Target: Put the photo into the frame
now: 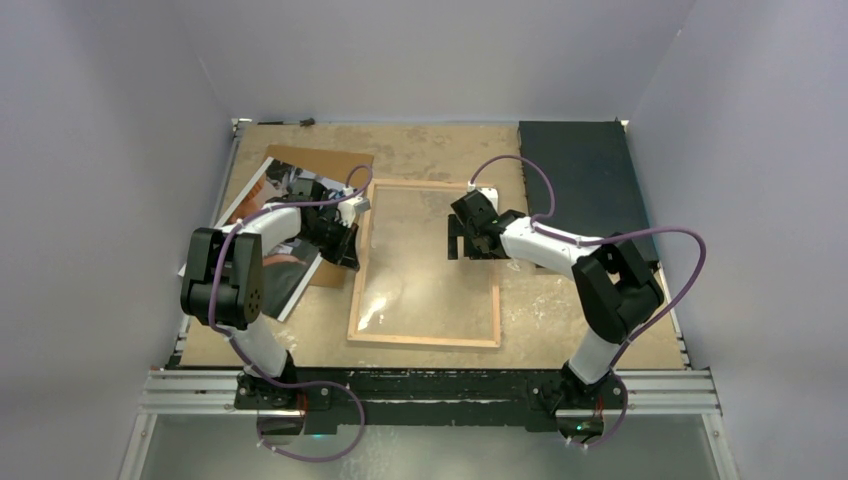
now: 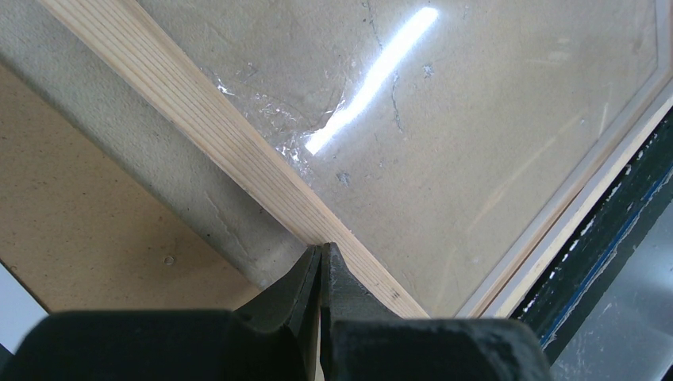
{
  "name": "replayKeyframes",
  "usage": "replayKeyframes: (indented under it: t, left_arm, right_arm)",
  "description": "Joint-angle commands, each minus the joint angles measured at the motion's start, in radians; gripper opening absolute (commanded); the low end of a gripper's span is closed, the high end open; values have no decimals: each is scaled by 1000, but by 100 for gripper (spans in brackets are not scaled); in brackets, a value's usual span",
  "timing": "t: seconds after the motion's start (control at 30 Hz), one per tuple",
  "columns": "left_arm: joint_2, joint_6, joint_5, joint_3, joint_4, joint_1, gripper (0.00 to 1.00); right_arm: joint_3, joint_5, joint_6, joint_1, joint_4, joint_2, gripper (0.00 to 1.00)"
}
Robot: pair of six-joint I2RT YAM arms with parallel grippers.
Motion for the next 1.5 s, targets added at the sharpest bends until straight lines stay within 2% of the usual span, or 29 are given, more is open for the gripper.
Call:
replayKeyframes:
  t: [0.0,0.3,0.6,1.0,1.47]
  left_arm:
    - [-29,20,42,10,-14,-11,0]
    - [-30,20,43,11,-17,-11,0]
    - [-34,25,44,13,-25,-11,0]
    - [-38,31,45,16,-33,-11,0]
    - [-36,33,48,38,-49,7,0]
  right_arm:
    - [41,37,-17,12,4,-35,99]
    - [26,44,-33,12,19,-48,99]
    - [13,-59,-49,12,34,-55,99]
    - [4,-61,-46,10,31,-60,99]
    - [-47,-132,-48,-53,84,-54,99]
